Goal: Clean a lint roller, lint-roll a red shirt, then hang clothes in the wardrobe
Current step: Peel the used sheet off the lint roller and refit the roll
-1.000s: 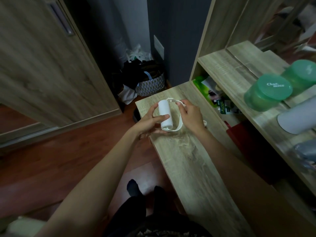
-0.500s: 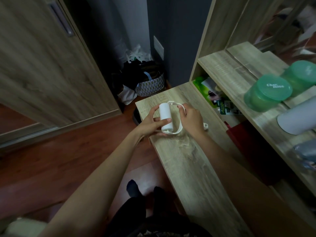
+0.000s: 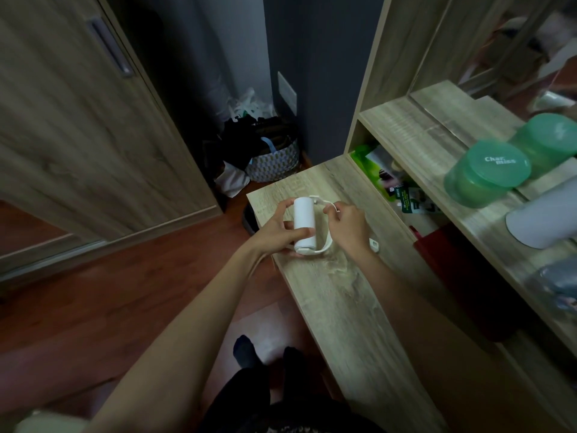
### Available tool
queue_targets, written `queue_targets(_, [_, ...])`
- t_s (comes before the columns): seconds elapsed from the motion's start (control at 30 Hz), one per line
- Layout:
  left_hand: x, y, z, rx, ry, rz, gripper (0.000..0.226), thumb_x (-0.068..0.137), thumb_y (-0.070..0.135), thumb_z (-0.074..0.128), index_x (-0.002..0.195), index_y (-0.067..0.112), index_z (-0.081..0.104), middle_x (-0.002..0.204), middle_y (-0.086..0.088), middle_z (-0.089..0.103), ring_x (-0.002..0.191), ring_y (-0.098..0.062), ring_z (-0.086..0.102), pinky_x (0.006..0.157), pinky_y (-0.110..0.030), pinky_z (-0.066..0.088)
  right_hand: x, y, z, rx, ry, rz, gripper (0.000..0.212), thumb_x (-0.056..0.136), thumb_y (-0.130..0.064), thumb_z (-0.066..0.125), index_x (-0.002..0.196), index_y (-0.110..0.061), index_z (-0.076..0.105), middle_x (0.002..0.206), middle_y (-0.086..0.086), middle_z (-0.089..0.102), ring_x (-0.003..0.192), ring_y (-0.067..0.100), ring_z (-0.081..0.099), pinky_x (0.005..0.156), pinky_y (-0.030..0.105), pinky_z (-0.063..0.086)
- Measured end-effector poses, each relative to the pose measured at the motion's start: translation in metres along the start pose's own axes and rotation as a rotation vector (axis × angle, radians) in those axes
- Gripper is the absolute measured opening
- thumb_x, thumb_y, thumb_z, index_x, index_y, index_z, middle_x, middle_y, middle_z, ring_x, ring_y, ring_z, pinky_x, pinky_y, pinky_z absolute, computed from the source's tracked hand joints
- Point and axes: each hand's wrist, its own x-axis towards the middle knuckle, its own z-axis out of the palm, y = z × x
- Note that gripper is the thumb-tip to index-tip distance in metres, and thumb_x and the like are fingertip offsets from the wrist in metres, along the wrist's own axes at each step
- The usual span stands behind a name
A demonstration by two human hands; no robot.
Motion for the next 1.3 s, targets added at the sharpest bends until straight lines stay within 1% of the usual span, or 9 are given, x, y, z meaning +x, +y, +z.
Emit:
queue_targets(0.13, [-0.001, 0.0, 0.0, 0.069, -0.012, 0.014, 0.075, 0.082, 0.023, 0.075, 0.138, 0.04, 0.027, 0.112, -0.019, 0.065, 0.093, -0.038, 0.069, 0.075, -0.05, 0.059, 0.0, 0.0, 0.0, -0.01, -0.03, -0.004, 0.035, 0.095, -0.028, 0.043, 0.09, -0.005, 0.068, 0.081, 0.013, 0.068, 0.076, 0.029, 0.06, 0.068, 0.036, 0.047])
queue_targets(0.27, [0.0, -0.003, 0.0, 0.04, 0.037, 0.041, 0.069, 0.082, 0.029, 0.074, 0.138, 0.039, 0.034, 0.108, -0.011, 0.067, 0.079, -0.021, 0.069, 0.057, -0.026, 0.053, 0.002, -0.003, -0.002, 0.023, -0.019, -0.026, 0.035, 0.096, -0.028, 0.042, 0.092, -0.003, 0.068, 0.086, 0.016, 0.069, 0.078, 0.031, 0.061, 0.07, 0.039, 0.048])
queue_targets(0.37, [0.003, -0.011, -0.003, -0.029, 0.093, 0.054, 0.065, 0.075, 0.036, 0.077, 0.13, 0.028, 0.044, 0.108, -0.008, 0.069, 0.086, -0.022, 0.07, 0.073, -0.038, 0.056, 0.004, -0.004, -0.009, 0.049, -0.062, -0.101, 0.035, 0.099, -0.027, 0.037, 0.101, -0.009, 0.066, 0.093, 0.011, 0.071, 0.081, 0.027, 0.064, 0.071, 0.037, 0.049])
queue_targets(0.43, [0.004, -0.015, -0.007, -0.066, 0.106, 0.071, 0.056, 0.077, 0.031, 0.078, 0.125, 0.026, 0.049, 0.105, -0.008, 0.07, 0.086, -0.022, 0.07, 0.077, -0.041, 0.057, 0.003, -0.004, -0.012, 0.087, -0.143, -0.11, 0.035, 0.101, -0.031, 0.031, 0.105, -0.017, 0.063, 0.086, 0.008, 0.069, 0.067, 0.02, 0.065, 0.061, 0.032, 0.05])
queue_targets(0.6, [0.003, -0.012, -0.016, -0.031, 0.089, 0.11, 0.046, 0.084, 0.023, 0.073, 0.127, 0.024, 0.054, 0.088, -0.003, 0.066, 0.079, -0.015, 0.067, 0.07, -0.032, 0.056, -0.004, -0.004, -0.01, 0.193, -0.203, -0.036, 0.033, 0.101, -0.038, 0.026, 0.102, -0.02, 0.054, 0.074, 0.01, 0.06, 0.058, 0.019, 0.06, 0.042, 0.018, 0.042])
queue_targets(0.73, [0.003, -0.01, -0.018, 0.019, 0.062, 0.128, 0.042, 0.085, 0.023, 0.072, 0.124, 0.029, 0.057, 0.076, -0.003, 0.057, 0.076, -0.015, 0.061, 0.064, -0.028, 0.051, -0.006, -0.005, -0.008, 0.191, -0.194, -0.044, 0.031, 0.101, -0.038, 0.026, 0.097, -0.02, 0.05, 0.07, 0.01, 0.058, 0.057, 0.022, 0.06, 0.044, 0.028, 0.046])
queue_targets(0.93, [0.005, -0.015, -0.022, -0.046, 0.036, 0.152, 0.044, 0.084, 0.023, 0.074, 0.123, 0.036, 0.057, 0.089, -0.016, 0.06, 0.085, -0.02, 0.063, 0.076, -0.038, 0.051, -0.011, -0.005, -0.008, 0.163, -0.127, -0.094, 0.035, 0.101, -0.039, 0.024, 0.101, -0.018, 0.052, 0.067, 0.008, 0.058, 0.056, 0.021, 0.06, 0.05, 0.036, 0.051])
queue_targets(1.1, [0.003, -0.015, -0.023, -0.087, 0.008, 0.179, 0.055, 0.077, 0.022, 0.076, 0.125, 0.037, 0.055, 0.116, -0.021, 0.065, 0.103, -0.026, 0.066, 0.088, -0.044, 0.054, -0.017, -0.003, -0.009, 0.13, -0.093, -0.17, 0.037, 0.098, -0.047, 0.021, 0.107, -0.024, 0.049, 0.073, 0.008, 0.062, 0.062, 0.023, 0.061, 0.055, 0.044, 0.053])
queue_targets(1.3, [0.001, -0.01, -0.028, -0.063, -0.047, 0.187, 0.058, 0.084, 0.01, 0.072, 0.134, 0.031, 0.049, 0.119, -0.013, 0.066, 0.106, -0.022, 0.066, 0.081, -0.031, 0.057, -0.022, -0.006, -0.012, 0.282, -0.161, -0.131, 0.029, 0.102, -0.036, 0.027, 0.104, -0.017, 0.048, 0.076, 0.009, 0.058, 0.069, 0.023, 0.063, 0.049, 0.022, 0.049])
